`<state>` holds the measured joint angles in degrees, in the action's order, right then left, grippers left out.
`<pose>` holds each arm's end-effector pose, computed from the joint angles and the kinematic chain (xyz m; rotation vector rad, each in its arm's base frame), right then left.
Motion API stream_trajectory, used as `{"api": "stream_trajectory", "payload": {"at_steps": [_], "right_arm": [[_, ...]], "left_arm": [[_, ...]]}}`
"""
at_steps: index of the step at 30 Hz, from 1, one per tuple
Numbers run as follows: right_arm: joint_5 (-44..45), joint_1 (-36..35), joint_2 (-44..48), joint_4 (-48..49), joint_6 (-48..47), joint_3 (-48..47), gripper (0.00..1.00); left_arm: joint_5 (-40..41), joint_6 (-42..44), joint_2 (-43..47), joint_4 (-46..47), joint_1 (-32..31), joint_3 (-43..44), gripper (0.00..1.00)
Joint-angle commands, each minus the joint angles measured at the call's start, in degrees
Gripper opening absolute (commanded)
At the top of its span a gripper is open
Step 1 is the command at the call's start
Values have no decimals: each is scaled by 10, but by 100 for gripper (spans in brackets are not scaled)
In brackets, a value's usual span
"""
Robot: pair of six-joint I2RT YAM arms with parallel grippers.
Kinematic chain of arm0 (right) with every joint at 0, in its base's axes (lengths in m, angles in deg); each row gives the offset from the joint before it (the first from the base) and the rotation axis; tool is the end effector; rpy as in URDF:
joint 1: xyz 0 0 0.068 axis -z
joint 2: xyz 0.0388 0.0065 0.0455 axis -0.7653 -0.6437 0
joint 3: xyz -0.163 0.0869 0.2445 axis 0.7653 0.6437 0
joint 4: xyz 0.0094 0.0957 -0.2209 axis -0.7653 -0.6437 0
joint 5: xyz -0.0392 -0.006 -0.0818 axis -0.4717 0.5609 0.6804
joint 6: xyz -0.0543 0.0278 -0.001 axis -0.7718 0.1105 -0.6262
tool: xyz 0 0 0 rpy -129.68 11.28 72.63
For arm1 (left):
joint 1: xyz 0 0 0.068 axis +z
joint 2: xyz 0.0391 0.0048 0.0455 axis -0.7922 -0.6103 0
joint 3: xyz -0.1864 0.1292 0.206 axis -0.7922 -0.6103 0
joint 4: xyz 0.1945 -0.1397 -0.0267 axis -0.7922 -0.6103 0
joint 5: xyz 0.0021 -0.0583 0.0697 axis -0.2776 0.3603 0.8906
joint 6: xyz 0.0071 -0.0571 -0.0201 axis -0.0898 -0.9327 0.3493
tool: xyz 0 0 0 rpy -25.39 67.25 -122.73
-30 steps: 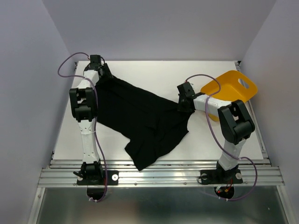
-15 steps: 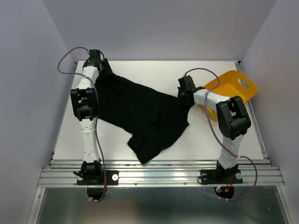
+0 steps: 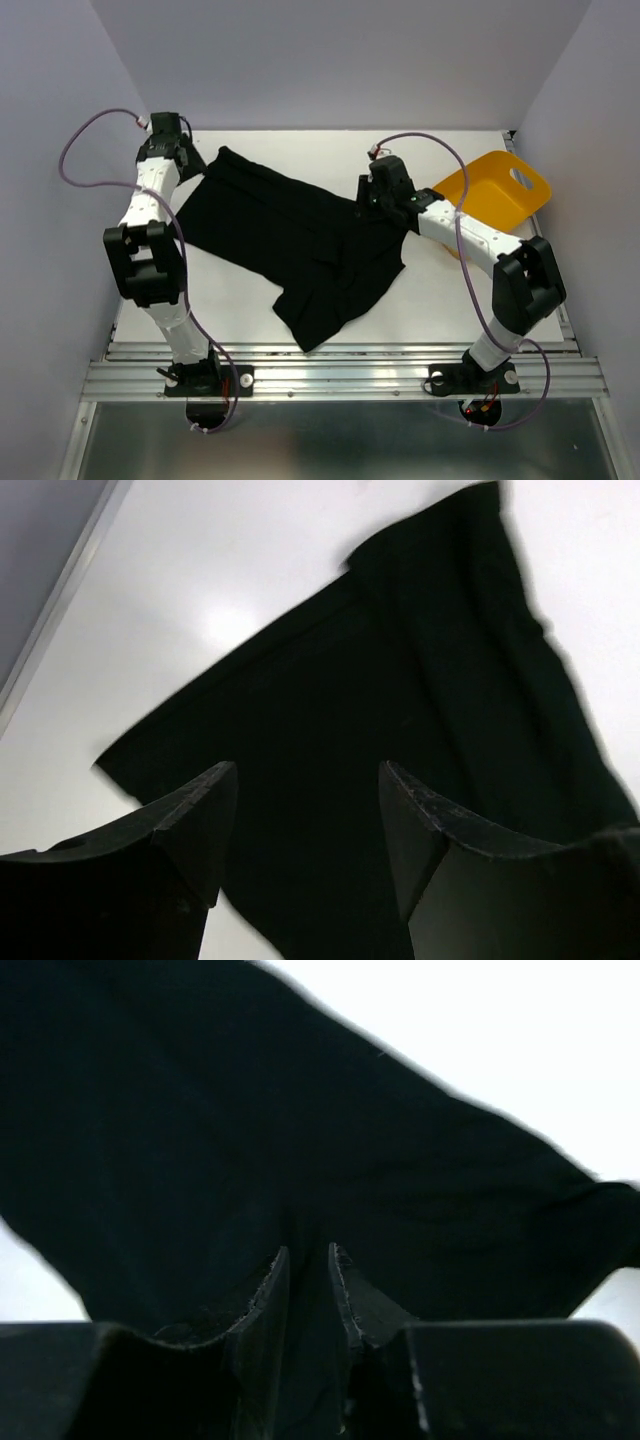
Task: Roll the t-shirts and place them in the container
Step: Fold the T-shirt at the center of the board.
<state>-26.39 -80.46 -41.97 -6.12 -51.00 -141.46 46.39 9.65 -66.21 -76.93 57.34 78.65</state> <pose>0.3268 0.1883 0.3041 -0.0781 2.2893 0.4101 0.4437 0.0436 0.3452 -0.5152 2.1585 -0.0042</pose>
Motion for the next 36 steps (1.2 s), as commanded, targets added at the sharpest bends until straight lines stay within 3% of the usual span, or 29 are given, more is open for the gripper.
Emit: {"api": "stream_trajectory", "payload": {"at_steps": [1, 7, 11, 21, 28, 36], "right_arm": [[-7, -38, 29, 14, 7, 30, 30], [-32, -59, 49, 39, 25, 90, 33], [-40, -65, 60, 46, 28, 114, 34], [-35, -65, 95, 38, 21, 141, 36], [-42, -65, 104, 37, 27, 156, 36], [-45, -70, 141, 11, 23, 160, 38]], "left_arm": [[57, -39, 94, -15, 44, -129, 68], [44, -61, 162, 29, 95, -307, 63], [36, -58, 156, 56, 109, -339, 63], [0, -83, 107, 132, 109, -362, 64], [-5, -93, 67, 150, 108, -364, 57], [13, -96, 44, 145, 101, -362, 34]]}}
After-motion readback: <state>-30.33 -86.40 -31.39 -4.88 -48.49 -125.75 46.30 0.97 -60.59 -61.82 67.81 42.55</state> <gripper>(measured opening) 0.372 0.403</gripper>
